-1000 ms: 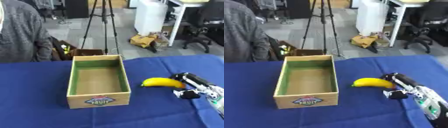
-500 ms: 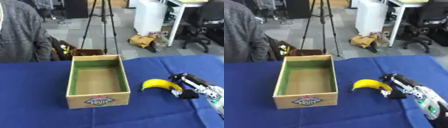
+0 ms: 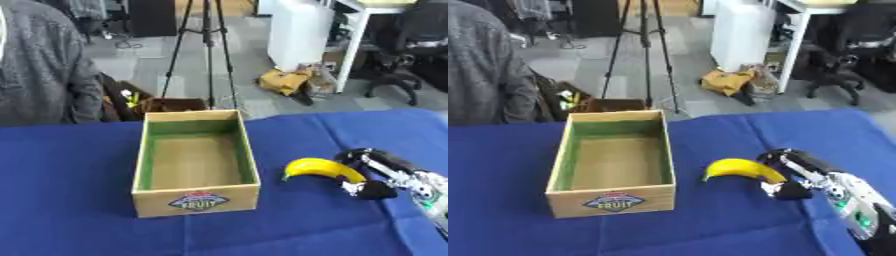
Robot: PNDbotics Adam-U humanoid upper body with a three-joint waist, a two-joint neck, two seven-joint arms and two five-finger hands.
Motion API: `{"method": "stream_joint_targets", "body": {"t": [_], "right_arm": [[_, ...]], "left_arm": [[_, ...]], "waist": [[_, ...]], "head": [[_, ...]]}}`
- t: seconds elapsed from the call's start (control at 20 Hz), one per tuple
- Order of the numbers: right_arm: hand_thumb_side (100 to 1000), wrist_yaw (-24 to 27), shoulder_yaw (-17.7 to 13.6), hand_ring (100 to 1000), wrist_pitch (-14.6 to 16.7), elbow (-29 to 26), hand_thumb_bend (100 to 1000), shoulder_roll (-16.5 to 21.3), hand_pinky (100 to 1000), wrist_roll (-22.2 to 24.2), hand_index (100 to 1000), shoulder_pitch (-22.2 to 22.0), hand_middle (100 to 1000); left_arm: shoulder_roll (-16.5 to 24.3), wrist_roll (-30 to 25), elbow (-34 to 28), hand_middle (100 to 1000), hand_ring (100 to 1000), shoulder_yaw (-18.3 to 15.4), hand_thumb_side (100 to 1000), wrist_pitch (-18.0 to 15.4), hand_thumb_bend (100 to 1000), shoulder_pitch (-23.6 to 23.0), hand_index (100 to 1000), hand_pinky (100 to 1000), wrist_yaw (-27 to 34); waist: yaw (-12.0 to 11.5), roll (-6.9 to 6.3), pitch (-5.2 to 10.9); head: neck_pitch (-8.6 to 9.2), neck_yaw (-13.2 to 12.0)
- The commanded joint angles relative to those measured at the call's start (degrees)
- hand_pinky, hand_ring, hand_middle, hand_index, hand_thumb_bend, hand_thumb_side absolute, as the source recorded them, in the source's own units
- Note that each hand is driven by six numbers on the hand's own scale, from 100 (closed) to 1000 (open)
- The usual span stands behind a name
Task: Pick up objects on the table and place them in the box.
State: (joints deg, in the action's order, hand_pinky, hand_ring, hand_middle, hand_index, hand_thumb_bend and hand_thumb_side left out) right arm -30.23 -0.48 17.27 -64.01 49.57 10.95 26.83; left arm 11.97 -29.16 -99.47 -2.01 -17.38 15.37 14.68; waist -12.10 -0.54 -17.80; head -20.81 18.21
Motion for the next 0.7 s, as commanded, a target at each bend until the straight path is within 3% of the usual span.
{"method": "stream_joint_targets", "body": {"t": [0.05, 0.7], "right_arm": [[416, -0.72, -0.41, 800, 0.1, -0.41, 100, 1.5, 712, -0.34, 872, 0.93, 687], [321, -1.59, -0.38, 767, -0.83, -0.21, 100, 1.38, 690, -1.9, 853, 0.86, 635]], "left_arm": [[0.53, 0.15, -1.04, 499, 521, -0.04, 970, -0.01, 260, 0.45, 727, 721, 0.24], [0.51, 0.16, -1.08, 499, 521, -0.04, 969, -0.04, 260, 0.47, 728, 720, 0.28]], "waist": [[0.01, 0.12, 1.07], [0.0, 0.08, 1.03]], "head": [[0.6, 0.08], [0.64, 0.07]]}}
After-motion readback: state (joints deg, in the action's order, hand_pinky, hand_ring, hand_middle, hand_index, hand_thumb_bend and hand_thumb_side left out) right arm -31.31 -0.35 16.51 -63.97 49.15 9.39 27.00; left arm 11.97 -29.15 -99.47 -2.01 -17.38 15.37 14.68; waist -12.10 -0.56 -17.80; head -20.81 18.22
